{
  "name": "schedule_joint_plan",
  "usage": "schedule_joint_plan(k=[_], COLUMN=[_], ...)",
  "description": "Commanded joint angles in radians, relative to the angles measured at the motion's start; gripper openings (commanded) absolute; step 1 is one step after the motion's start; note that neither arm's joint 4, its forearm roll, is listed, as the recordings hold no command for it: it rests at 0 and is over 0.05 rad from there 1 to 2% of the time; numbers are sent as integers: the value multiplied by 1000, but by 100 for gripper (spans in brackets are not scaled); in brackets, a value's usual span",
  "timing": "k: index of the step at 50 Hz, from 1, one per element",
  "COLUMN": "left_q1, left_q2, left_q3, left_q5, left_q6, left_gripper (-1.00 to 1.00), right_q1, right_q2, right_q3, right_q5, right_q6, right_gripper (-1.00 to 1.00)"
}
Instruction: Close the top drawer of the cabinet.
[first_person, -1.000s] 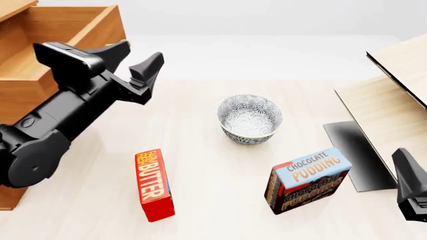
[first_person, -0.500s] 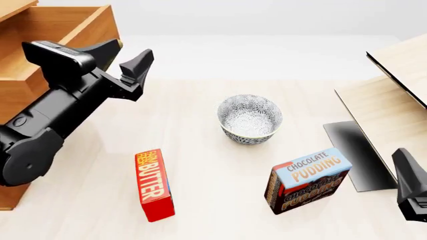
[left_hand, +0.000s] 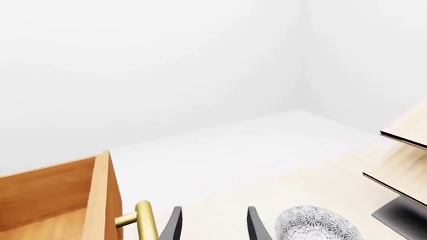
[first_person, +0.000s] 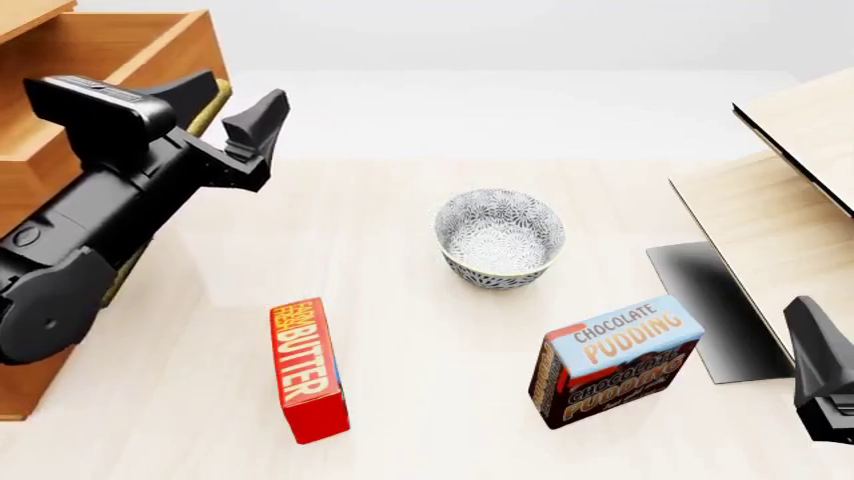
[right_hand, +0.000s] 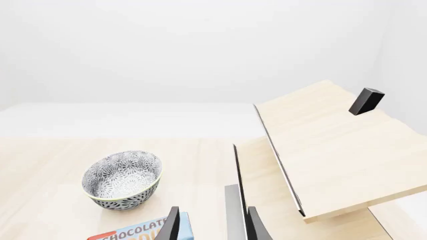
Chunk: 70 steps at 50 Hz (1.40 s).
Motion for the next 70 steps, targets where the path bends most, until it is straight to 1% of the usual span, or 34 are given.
schedule_joint_plan(k=[1, 40, 70], left_q1=[58, 100, 163], left_q2=[78, 76, 99], left_q3=[-2, 15, 28], left_q5=[7, -4, -32], left_q6=[9, 7, 9], left_gripper=[100, 100, 100], right_q1=[0, 0, 0], right_q2=[0, 0, 0], right_q3=[0, 0, 0], right_q5=[0, 0, 0], right_q6=[0, 0, 0], right_gripper=[100, 100, 100])
